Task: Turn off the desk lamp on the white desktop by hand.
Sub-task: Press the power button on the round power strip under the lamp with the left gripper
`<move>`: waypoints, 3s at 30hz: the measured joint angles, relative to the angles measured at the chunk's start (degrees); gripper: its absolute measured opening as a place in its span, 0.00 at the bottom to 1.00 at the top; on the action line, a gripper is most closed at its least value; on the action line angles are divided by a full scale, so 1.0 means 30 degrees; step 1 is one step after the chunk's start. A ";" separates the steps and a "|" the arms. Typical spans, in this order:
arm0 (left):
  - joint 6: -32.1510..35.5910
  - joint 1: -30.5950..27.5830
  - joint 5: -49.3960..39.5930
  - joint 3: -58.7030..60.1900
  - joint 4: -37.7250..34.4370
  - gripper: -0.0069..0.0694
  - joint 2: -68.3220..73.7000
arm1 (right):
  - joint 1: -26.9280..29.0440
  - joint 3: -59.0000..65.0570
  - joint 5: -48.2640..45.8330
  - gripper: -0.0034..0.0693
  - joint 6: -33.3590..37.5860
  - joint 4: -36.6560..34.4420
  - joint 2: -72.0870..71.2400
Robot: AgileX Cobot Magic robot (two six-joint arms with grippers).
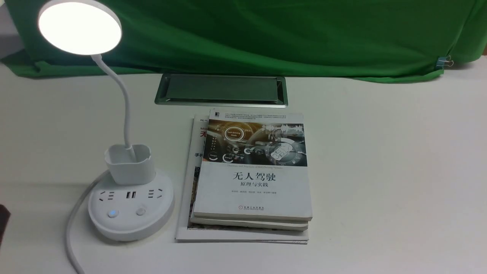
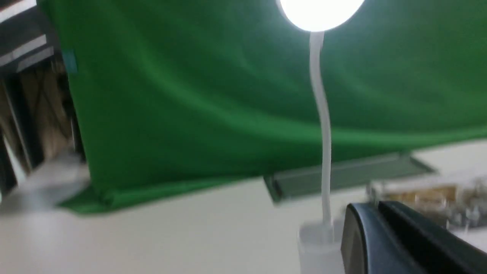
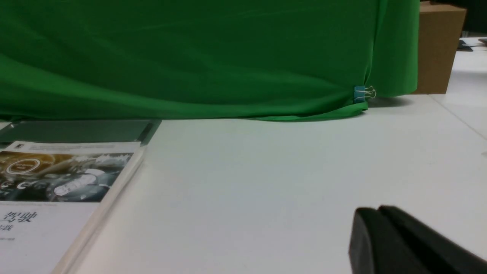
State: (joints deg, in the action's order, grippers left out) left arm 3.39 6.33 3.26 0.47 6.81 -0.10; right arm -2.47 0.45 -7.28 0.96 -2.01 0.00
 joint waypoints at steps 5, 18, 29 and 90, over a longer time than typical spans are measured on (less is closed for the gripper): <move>-0.1827 0.0000 0.2125 0.0000 -0.0753 0.12 0.0000 | 0.0000 0.0000 0.0000 0.10 0.0000 0.0000 0.0000; -0.3780 0.0000 -0.2684 -0.7890 -0.0933 0.12 0.4994 | 0.0000 0.0000 0.0000 0.10 0.0000 0.0000 0.0000; -0.3473 0.0000 -0.8636 -1.0310 -0.2121 0.12 1.5633 | 0.0000 0.0000 0.0000 0.10 0.0000 0.0000 0.0000; -0.2054 0.4929 -1.1971 -1.6317 -0.1172 0.12 3.0179 | 0.0000 0.0000 0.0014 0.10 0.0000 0.0000 0.0000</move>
State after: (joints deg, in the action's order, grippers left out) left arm -2.78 21.12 -32.65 -48.48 3.29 90.44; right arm -2.47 0.45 -7.23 0.96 -2.01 0.00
